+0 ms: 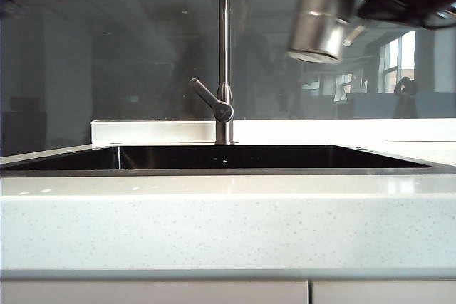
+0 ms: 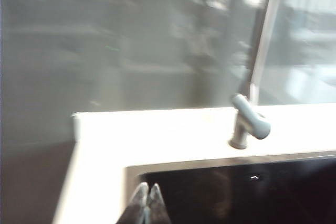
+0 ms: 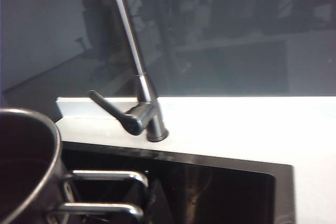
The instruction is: Pick up the mug next to the sink, go to the faucet to get some water, pour the water into the sink, and finally put the mug back to its place.
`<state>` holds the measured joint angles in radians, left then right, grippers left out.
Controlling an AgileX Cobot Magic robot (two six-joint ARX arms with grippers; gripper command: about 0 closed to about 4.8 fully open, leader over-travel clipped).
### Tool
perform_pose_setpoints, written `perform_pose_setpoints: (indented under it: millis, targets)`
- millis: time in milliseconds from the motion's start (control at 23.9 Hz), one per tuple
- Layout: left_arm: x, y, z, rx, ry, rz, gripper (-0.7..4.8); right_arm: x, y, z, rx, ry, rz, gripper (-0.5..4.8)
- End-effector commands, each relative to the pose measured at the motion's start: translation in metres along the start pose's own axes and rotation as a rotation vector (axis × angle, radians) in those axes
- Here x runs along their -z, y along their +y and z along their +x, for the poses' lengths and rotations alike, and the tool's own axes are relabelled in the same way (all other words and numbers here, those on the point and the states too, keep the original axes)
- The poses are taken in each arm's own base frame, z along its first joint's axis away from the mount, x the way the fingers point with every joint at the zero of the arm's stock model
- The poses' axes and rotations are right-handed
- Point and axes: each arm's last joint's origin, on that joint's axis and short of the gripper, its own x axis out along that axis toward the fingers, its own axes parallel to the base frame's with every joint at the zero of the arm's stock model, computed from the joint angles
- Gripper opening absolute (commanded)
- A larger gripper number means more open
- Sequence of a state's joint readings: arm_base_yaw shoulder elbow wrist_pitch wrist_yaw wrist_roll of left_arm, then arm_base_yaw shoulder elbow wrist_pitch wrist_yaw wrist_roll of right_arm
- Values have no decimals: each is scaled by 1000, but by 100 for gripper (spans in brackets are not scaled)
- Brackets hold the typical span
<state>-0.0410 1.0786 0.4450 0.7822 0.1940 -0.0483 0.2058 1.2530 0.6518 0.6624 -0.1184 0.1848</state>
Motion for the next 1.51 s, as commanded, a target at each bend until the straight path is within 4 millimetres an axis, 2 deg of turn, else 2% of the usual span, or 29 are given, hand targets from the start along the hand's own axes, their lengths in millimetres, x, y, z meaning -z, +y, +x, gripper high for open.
perform_pose_setpoints:
  millis: [42,251,293,335,377,502,670,921,1046,1256,1507]
  targets:
    - [-13,9,60,118,-61,-29,-6,-14,16,12,-3,-13,3,-5]
    - [-6,19,134,343,-42,-36,-5,-21,27,35,-22,68,0,-5]
    - [-1,24,160,427,-33,-33,-5,-25,30,47,-29,90,-8,-5]
    - [3,26,176,480,-25,-42,-4,-27,33,56,-34,102,-27,-5]
    - [10,31,204,543,-14,-77,15,-29,36,70,-39,124,-62,-5]
    - [22,37,240,615,-7,-126,82,-33,40,95,-39,155,-107,-5]
    - [41,43,284,703,11,-181,86,-36,45,130,-49,149,-122,-5]
    - [51,40,321,812,-16,-209,108,-37,59,172,-84,161,-202,-5]
    - [48,28,333,839,-30,-201,123,-44,66,183,-101,131,-202,-5]
    - [44,10,343,848,-23,-148,125,-54,71,184,-101,105,-203,-5]
    - [55,-1,346,830,41,-121,125,-53,71,184,-105,120,-208,-5]
